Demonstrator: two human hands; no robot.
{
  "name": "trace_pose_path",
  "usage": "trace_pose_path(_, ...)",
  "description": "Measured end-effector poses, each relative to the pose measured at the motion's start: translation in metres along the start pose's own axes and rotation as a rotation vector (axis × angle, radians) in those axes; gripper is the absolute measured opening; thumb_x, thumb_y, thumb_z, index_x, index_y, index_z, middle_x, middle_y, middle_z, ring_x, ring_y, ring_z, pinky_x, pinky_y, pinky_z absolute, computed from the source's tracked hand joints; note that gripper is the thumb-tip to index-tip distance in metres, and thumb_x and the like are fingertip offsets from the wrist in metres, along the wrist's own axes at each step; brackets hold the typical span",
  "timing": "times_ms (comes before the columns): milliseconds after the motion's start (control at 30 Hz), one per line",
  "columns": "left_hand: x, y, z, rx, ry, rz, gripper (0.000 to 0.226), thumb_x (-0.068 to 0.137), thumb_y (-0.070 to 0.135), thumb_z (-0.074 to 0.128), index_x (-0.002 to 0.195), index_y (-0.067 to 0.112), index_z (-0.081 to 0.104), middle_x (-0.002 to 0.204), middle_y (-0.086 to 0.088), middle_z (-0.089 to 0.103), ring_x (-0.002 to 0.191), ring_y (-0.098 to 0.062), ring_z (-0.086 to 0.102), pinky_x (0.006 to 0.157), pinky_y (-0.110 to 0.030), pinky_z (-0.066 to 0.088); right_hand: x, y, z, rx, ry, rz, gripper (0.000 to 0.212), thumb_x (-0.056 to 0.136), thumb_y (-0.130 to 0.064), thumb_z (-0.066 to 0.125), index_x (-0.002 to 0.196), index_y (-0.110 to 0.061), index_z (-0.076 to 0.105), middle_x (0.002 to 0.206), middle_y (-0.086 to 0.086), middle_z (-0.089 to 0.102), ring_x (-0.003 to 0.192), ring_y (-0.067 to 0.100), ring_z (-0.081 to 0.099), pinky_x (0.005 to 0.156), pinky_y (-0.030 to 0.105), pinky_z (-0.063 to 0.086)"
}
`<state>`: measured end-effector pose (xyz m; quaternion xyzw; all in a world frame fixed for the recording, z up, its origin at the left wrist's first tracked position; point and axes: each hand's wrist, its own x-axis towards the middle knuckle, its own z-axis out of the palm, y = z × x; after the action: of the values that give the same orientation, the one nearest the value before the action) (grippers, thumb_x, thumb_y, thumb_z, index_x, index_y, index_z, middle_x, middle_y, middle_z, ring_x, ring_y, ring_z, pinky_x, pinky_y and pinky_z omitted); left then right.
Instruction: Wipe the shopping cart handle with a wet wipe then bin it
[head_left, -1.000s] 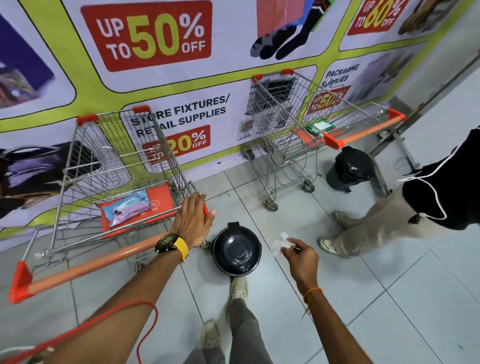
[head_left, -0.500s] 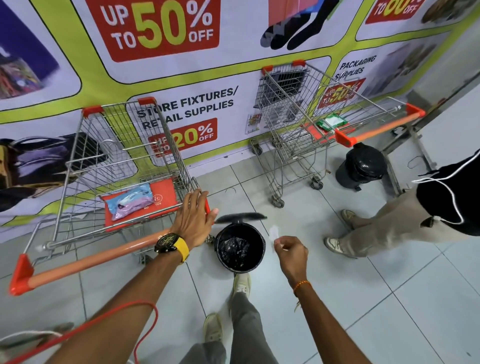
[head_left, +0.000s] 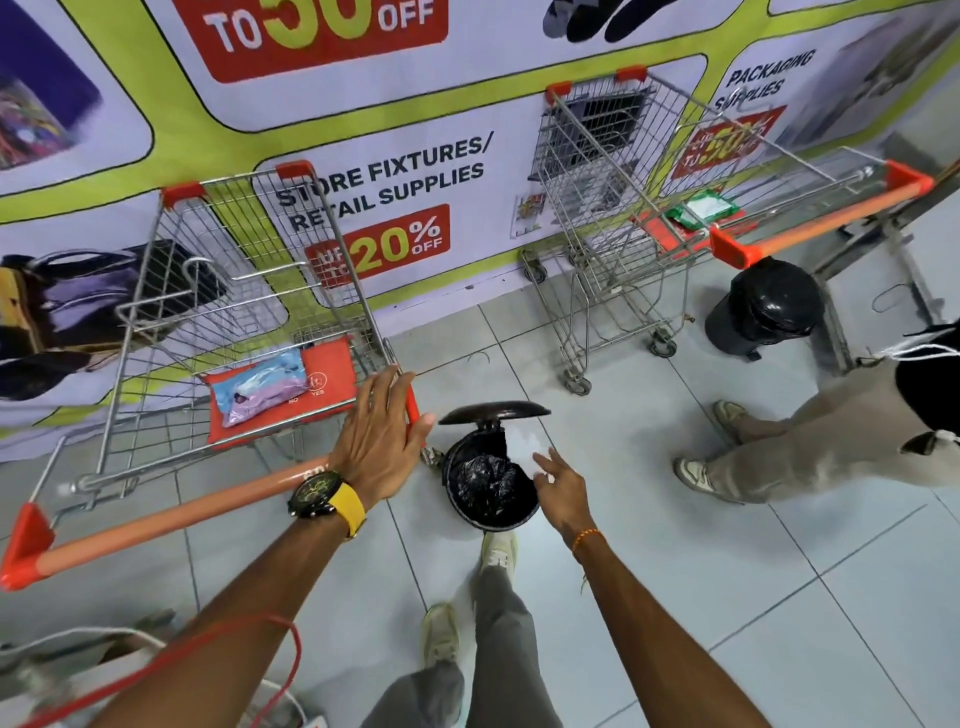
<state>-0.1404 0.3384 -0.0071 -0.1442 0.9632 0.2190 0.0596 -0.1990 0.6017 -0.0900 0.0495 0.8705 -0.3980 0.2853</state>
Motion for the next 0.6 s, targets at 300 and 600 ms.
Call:
trace_pose_path(300,-0.002,0.005,0.000,0.023,0.012,0.010,0.071,0.098,0.056,0.019,0.155,0.014,0.020,0.166,-0.009,0.018,0.154,-0.029,0.014,0.125,-0.051,0.017,-0.001,0.005,-0.008,-0.025,-0.059,-0.018,0.046,0.100,0.004,0.044,0.142,-0.010,0.059,0.166,0.008,0.032,0.150,0.028,0.040,0.127,0.039,0.029)
trace_pose_path(600,-0.009,0.011,-0.006,0.077,0.005,0.092,0.069,0.101,0.052,0.015,0.157,0.017,-0.005,0.166,0.003,-0.009,0.155,-0.016,-0.007,0.125,-0.042,-0.006,-0.010,-0.029,-0.017,-0.102,-0.004,-0.247,0.044,0.104,-0.012,0.051,0.148,-0.013,0.052,0.167,0.001,0.030,0.157,0.020,0.026,0.128,0.034,0.022)
